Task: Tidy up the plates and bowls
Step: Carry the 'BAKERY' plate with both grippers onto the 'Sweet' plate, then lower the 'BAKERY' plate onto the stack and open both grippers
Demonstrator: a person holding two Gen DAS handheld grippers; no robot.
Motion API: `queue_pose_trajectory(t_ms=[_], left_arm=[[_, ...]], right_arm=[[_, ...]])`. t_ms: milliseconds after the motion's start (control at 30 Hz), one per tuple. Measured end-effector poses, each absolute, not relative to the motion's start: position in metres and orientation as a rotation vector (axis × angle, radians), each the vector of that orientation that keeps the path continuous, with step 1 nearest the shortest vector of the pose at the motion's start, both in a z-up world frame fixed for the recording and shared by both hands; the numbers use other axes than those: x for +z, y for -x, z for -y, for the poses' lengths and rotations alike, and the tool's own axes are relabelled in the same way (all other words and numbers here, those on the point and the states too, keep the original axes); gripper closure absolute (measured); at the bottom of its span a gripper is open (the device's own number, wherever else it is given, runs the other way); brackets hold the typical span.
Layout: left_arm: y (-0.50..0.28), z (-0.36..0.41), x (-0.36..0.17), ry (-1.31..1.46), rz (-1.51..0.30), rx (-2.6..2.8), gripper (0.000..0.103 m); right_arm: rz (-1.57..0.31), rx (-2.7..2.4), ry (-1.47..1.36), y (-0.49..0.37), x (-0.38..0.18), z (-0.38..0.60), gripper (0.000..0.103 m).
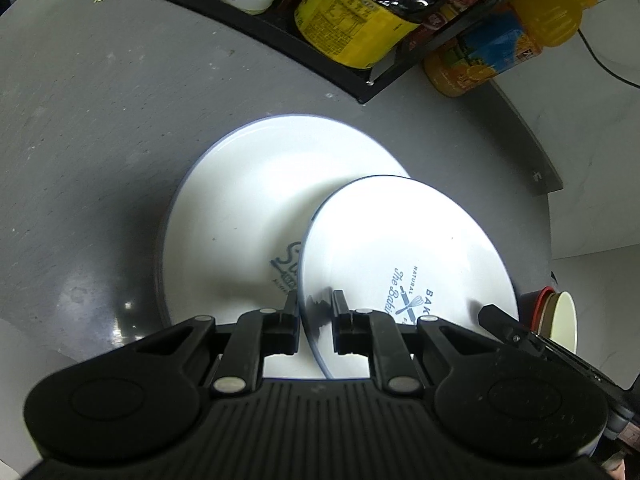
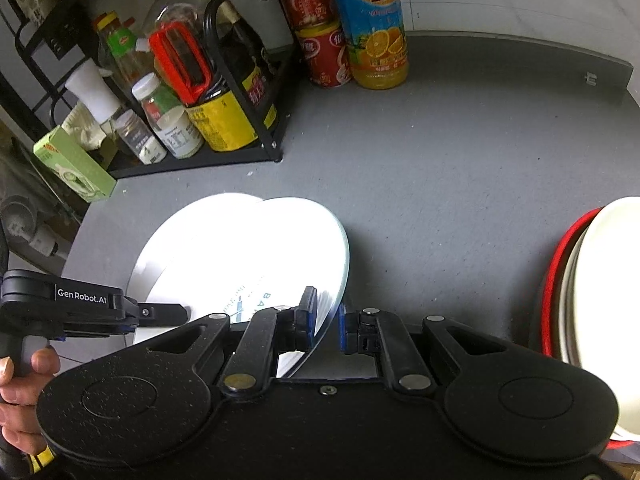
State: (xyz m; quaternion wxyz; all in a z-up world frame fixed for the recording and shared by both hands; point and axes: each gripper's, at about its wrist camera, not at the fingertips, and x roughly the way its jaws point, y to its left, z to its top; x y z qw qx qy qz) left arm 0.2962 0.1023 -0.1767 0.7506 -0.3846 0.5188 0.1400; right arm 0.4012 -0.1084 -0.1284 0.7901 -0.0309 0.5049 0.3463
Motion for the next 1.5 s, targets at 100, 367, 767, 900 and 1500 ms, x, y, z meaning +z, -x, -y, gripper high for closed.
queue_pose_trajectory(t_ms=[100,367,767,900,1500], left_arm=[[-0.293,-0.105,-0.181,0.843,-1.142,0.317,0.089],[-0.288,-0.117,-0.19,0.856,-1.168,0.338,0.089],[-0.292,-0.128,-0.171,0.764,-1.168,0.369,0.089],[-0.294,-0.131,-0.156,0.723,-1.137,0.374,0.075],[-0.295,-0.152,-0.169,0.676,-1.156,0.451,0.047]], right_arm=[[-1.088,0.747,0.078,-0.397,-0.131,0.104,0.092],[-1.113,0.733,0.094,-0.39,-0.138,0.091,0.093],[-1.114,0.722,0.099,-0.39,-0.141,0.085,0.095],[-1.119,0.72,0.094,-0.393,-0.145,0.085,0.094],[-1.193,0.696,0.039,-0.392,-0.162,0.082,0.08]])
